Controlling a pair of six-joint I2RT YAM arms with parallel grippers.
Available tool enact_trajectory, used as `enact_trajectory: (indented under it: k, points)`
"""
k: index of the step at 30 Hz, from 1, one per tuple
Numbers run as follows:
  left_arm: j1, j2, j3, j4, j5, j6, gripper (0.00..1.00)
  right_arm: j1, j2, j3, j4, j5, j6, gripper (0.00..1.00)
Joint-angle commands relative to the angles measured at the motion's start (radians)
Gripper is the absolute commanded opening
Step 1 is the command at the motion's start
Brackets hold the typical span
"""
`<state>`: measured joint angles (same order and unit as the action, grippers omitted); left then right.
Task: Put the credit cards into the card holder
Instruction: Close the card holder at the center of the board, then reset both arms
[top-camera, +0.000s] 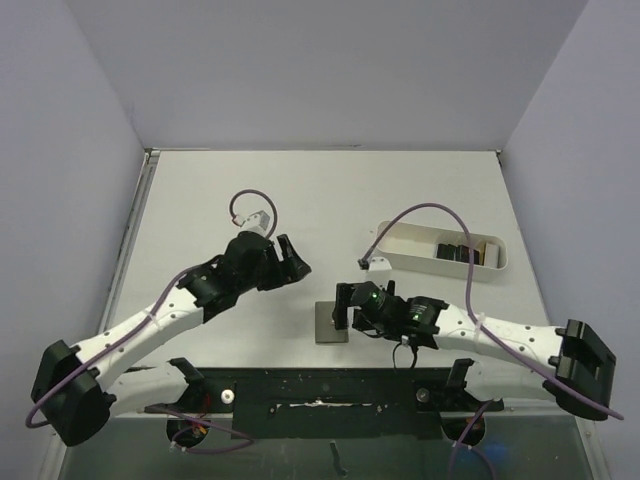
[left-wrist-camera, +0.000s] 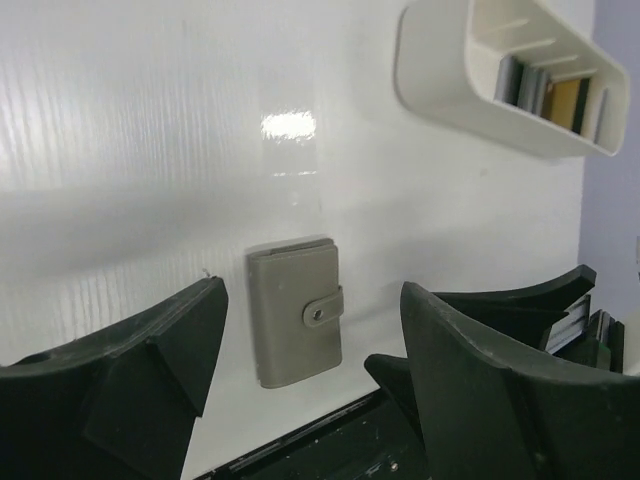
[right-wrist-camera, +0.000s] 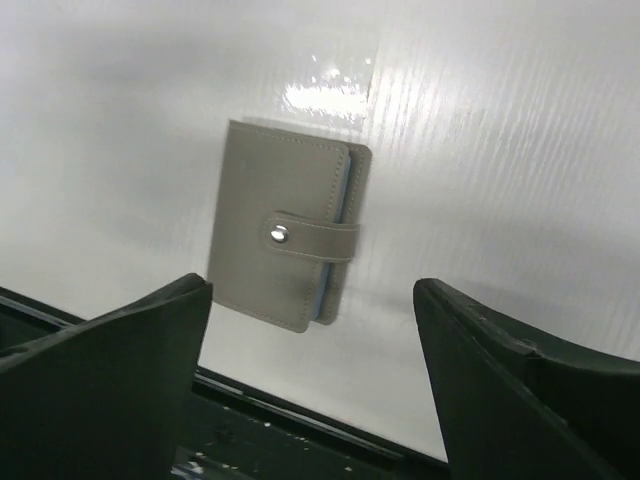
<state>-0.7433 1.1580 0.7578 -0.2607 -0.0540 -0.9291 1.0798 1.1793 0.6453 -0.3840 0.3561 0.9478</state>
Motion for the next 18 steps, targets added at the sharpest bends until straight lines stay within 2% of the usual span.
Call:
enact_trajectory:
  k: [1, 2, 10, 18]
  points:
    - [0.005, -0.155, 0.129, -0.148, -0.095, 0.114, 0.7, -0.003, -0.158, 0.116, -0.061, 0.106, -0.035, 0.94]
    - [0.006, -0.187, 0.154, -0.168, -0.097, 0.136, 0.71, -0.003, -0.186, 0.15, -0.086, 0.124, -0.053, 0.99]
    - [0.007, -0.449, 0.263, -0.193, -0.098, 0.248, 0.73, -0.007, -0.326, 0.353, -0.213, 0.282, -0.142, 0.97]
    - [0.007, -0.545, 0.161, -0.17, -0.073, 0.225, 0.74, -0.009, -0.387, 0.341, -0.29, 0.38, -0.078, 0.98]
